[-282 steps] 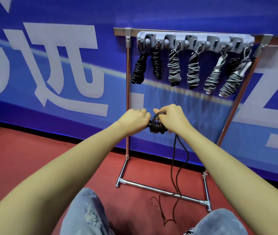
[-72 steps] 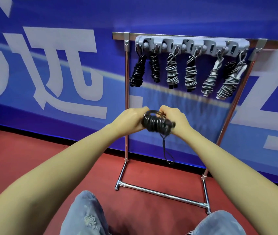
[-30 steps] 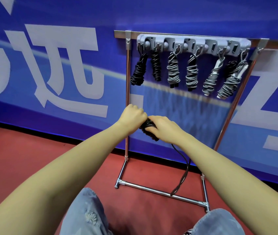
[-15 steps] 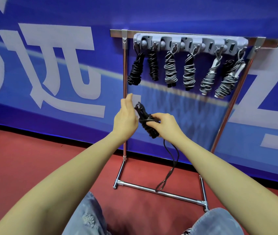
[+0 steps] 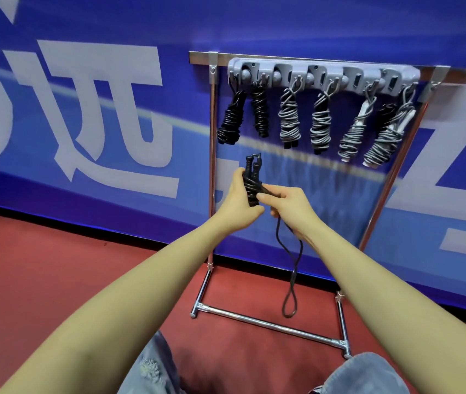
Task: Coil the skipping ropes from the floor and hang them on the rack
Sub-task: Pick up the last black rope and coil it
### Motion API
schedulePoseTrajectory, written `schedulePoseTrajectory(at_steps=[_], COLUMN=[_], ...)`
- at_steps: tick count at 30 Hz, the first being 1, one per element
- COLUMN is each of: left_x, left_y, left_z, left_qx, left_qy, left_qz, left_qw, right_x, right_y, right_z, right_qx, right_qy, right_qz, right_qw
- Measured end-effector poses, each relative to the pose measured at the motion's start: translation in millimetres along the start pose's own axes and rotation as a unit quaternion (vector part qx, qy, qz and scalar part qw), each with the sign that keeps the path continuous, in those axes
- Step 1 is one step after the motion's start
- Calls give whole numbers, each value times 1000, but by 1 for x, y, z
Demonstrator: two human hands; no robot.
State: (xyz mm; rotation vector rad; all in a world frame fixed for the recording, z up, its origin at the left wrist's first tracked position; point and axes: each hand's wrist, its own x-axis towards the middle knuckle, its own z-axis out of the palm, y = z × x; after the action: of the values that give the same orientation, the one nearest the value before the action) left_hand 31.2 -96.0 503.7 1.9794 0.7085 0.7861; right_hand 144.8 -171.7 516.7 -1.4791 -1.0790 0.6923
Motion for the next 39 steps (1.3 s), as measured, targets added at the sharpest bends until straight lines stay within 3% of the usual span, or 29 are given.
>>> schedulePoseTrajectory(at_steps=[8, 12, 18, 24, 26, 29, 33, 36, 39], left_x=[7, 12, 11, 8, 9, 11, 13, 16, 19], left_y=[0, 2, 7, 13, 15, 15, 15, 14, 12], left_z=[-4, -10, -21, -36, -40, -45, -45, -37, -30], left_qx=[29, 129, 164, 195, 246, 338, 491, 581, 606], left_qy=[71, 89, 85, -13, -56, -119, -173, -178, -163], left_qz=[-52, -80, -25, 74, 119, 171, 149, 117, 69], left_qw=[996, 984, 983, 978, 960, 918, 841, 786, 776], right_x=[2, 2, 2, 19, 29, 42, 53, 50, 45], right_y=[-2, 0, 4, 0, -4, -16, -25, -25, -26], right_z=[-10, -6, -12, -16, -19, -27, -26, -12, -2], right_qx=[-156, -228, -260, -322, -405, -560, -649, -666, -675], right_qy=[-56, -42, -80, -170, -182, -186, -160, -133, -102], right_qz=[-54, -79, -72, -62, -101, -185, -253, -250, -237], right_qw=[985, 969, 960, 929, 890, 786, 699, 690, 691])
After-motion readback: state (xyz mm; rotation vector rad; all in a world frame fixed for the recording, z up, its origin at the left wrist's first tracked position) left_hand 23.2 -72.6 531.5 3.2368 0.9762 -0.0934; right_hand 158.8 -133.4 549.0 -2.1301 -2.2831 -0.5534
